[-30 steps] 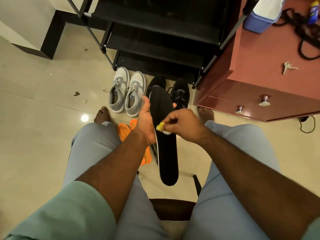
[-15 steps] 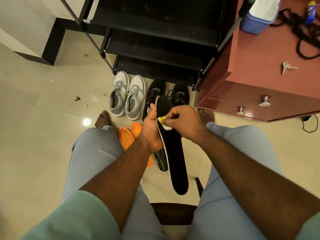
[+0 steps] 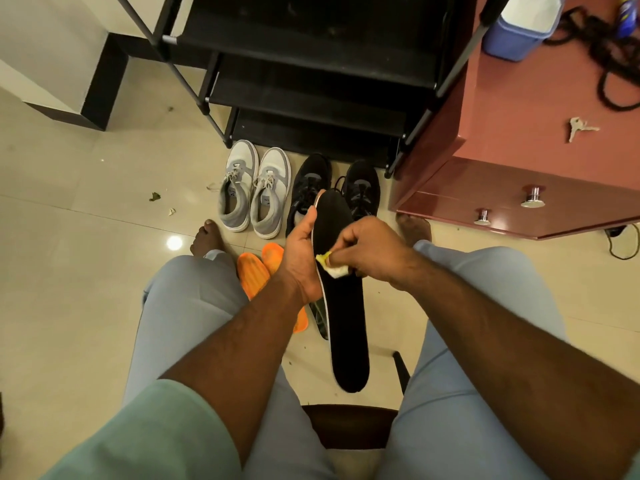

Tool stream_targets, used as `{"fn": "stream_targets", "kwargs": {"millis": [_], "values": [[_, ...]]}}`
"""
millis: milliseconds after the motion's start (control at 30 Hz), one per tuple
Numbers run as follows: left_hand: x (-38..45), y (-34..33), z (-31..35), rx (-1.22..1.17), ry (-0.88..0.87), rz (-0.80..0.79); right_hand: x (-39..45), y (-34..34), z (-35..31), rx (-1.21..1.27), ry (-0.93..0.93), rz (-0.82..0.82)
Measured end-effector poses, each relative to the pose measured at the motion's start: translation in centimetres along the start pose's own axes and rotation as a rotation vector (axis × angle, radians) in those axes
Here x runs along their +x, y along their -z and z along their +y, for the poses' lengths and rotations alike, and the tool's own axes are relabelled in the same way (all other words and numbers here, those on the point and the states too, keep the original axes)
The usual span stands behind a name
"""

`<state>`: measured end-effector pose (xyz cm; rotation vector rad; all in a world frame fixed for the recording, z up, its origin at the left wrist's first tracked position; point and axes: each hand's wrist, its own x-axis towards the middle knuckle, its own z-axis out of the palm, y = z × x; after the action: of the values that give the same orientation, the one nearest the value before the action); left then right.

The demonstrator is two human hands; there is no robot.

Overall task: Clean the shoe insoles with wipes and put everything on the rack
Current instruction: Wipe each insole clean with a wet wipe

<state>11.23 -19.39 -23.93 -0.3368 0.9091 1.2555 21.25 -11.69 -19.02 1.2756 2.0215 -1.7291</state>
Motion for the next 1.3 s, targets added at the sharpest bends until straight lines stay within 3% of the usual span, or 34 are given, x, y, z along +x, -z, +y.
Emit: {"fn": "stream_targets", "kwargs": {"millis": [100,167,333,533,700,933,1133,1300], "values": [[-0.1,-0.8,-0.8,-0.001,0.052,-0.035,1.1,0.2,-0.4,0.181,0.045,0.336],[0.1,-0.8,-1.0,0.013,0.073,-0.058,1.9,0.4,-0.6,0.245,0.095,0.45],[0.0,-0.6,-0.2,-0.04,0.016,-0.038,0.5,0.1,-0.5,0.106,-0.058,0.156],[0.3,-0.7,-1.1,0.042,0.091,-0.103,2.9,1.3,-0.5,0.185,0.112,0.588],[0.0,-0.8,-0.4,-0.035,0.075,-0.072,1.5,-0.3,0.3,0.025,0.078,0.382],[-0.1,-1.2,-0.6,0.074,0.092,-0.05,3.2,0.6,-0.2,0.001,0.21,0.636],[0.1,-0.5,0.7,-0.051,0.001,-0.006,1.4,-1.3,0.7,-0.248,0.164,0.348],[-0.2,-1.1,-0.4,0.063,0.061,-0.043,2.9,0.6,0.1,-0.146,0.211,0.537]]}}
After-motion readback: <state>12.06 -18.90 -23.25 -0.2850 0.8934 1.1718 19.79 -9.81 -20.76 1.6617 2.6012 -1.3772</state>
